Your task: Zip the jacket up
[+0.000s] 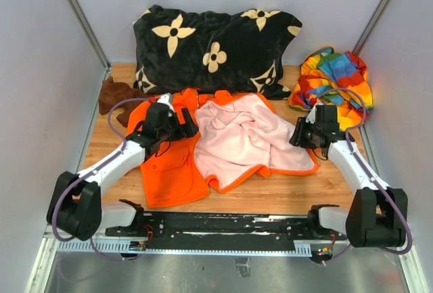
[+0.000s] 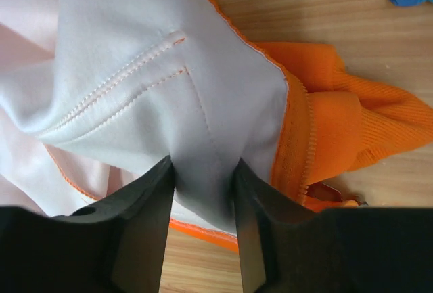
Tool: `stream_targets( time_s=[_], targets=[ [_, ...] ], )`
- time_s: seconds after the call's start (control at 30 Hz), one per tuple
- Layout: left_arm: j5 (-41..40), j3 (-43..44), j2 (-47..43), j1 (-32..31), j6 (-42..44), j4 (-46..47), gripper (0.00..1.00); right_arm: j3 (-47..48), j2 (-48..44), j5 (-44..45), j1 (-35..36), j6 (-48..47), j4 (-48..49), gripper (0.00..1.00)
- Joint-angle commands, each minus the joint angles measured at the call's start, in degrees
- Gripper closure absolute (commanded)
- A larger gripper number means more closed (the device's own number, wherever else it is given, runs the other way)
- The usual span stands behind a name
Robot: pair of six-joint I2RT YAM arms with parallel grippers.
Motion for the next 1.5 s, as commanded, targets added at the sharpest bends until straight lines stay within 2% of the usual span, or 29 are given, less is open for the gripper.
stream_targets(
  time_s=[0.0,0.1,0.2,0.4,0.53,0.63,0.8,0.97,1.1,1.17,1.33,1.47],
  targets=[
    [4.25,-3.7,-7.28,-0.03,-2.1,3.23,0.01,1.62,-1.96,-3.89,0.78,-0.36,1.13,0.73],
    [4.98,-5.88,-11.42,0.02,-2.47,2.27,0.01,3.1,-3.44,-3.87,4.05,-0.92,-0.28,0.94],
    [4.89,-7.71,-15.57,0.01,-2.41,0.26,0.01,5.18,-5.16,0.59,10.73,-2.13,-2.76,0.99],
    [6.01,-10.97,-21.17,-0.03,-3.71,-2.44,0.01,9.19,-4.96,7.58,28.96,-3.89,-5.47,0.99],
    [8.17,-12.75,-22.94,-0.03,-6.04,-2.0,0.01,10.6,0.85,8.14,40.99,-4.05,-5.02,0.94],
    [8.57,-13.78,-23.61,0.0,-7.0,-1.31,0.01,11.5,6.76,7.85,47.6,-3.97,-4.01,0.9],
    [8.74,-13.46,-22.69,0.0,-6.71,-1.93,0.01,13.41,16.23,2.2,55.1,-3.01,-1.57,0.77],
    [9.08,-14.03,-23.04,-0.02,-7.29,-1.27,0.01,15.7,18.6,-0.97,57.02,-3.75,-2.71,0.62],
    [10.31,-14.16,-22.75,0.0,-7.67,-0.33,0.01,16.77,12.92,-1.3,56.94,-6.63,-4.55,0.43],
    [10.87,-14.15,-22.55,-0.05,-7.9,0.06,0.01,17.34,9.9,-0.79,56.13,-8.01,-5.9,0.37],
    [11.31,-13.79,-21.98,-0.82,-8.41,1.4,0.01,17.08,3.36,-0.26,50.51,-8.72,-7.42,0.35],
    [11.2,-13.32,-21.12,-1.67,-8.44,2.03,0.01,15.09,-0.42,-0.82,41.41,-7.09,-6.09,0.3]
  ],
)
